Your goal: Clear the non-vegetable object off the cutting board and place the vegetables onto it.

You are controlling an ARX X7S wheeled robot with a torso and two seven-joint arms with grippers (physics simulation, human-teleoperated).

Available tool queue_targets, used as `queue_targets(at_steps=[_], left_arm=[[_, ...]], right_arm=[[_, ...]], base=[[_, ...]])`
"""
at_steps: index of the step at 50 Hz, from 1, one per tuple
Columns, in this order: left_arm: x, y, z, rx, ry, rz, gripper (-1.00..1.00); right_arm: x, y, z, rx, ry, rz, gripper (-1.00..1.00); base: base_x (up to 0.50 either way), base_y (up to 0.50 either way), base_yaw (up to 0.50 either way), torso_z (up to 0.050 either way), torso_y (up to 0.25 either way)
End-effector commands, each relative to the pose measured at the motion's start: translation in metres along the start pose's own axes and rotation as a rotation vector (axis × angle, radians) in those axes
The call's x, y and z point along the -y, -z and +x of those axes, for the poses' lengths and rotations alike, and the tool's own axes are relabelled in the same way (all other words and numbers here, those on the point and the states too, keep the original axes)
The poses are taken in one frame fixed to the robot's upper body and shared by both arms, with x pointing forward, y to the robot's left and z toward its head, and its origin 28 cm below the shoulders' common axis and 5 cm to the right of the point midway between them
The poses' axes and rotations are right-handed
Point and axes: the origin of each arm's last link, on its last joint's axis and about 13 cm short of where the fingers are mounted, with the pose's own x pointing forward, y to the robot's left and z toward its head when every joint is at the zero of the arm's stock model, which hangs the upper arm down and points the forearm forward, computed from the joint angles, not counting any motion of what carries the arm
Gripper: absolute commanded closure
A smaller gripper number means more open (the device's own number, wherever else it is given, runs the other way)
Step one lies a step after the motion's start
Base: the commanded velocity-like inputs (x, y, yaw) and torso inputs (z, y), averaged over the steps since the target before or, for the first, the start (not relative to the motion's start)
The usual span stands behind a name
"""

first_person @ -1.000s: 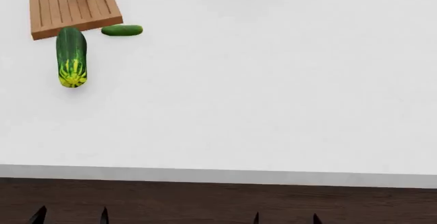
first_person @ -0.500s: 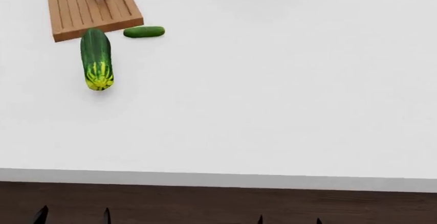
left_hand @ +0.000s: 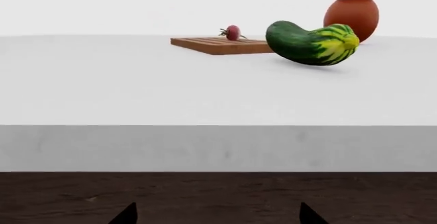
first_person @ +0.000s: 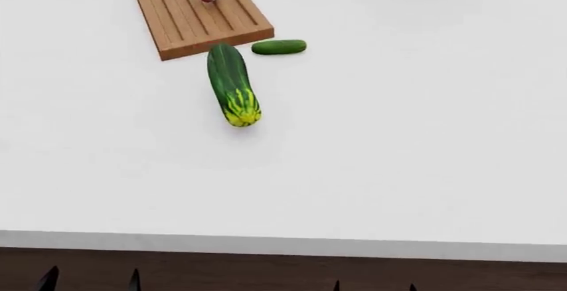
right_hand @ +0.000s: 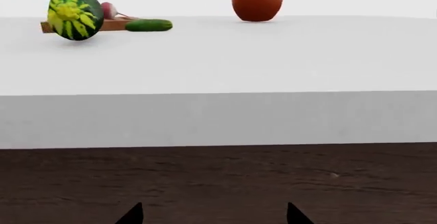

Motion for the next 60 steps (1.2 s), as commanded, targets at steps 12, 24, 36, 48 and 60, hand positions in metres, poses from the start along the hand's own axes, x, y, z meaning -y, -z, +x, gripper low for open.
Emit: queue_targets(at_steps=[12, 24, 36, 48, 60], left_arm=[[-0.004, -0.032, -0.017, 0.055, 0.009, 0.03, -1.0], [-0.011, -0.079, -0.045, 0.086, -0.018, 0.053, -1.0], [-0.018, -0.127, -0.038, 0.157, -0.023, 0.062, -1.0], [-0.037, -0.162, -0.014, 0.175, -0.033, 0.077, -1.0], [-0.045, -0.192, 0.014, 0.144, -0.013, 0.135, -1.0]], right_arm=[[0.002, -0.032, -0.016, -0.004, 0.028, -0.124, -1.0], [0.004, -0.08, -0.031, 0.032, 0.025, -0.162, -1.0], [0.005, -0.127, -0.028, 0.07, -0.001, -0.216, -1.0], [0.007, -0.175, 0.001, 0.066, -0.089, -0.243, -1.0], [0.016, -0.219, 0.041, 0.114, -0.134, -0.324, -1.0]], base=[[0.0, 0.0, 0.0, 0.0, 0.0], [0.0, 0.0, 0.0, 0.0, 0.0], [0.0, 0.0, 0.0, 0.0, 0.0], [0.0, 0.0, 0.0, 0.0, 0.0], [0.0, 0.0, 0.0, 0.0, 0.0]])
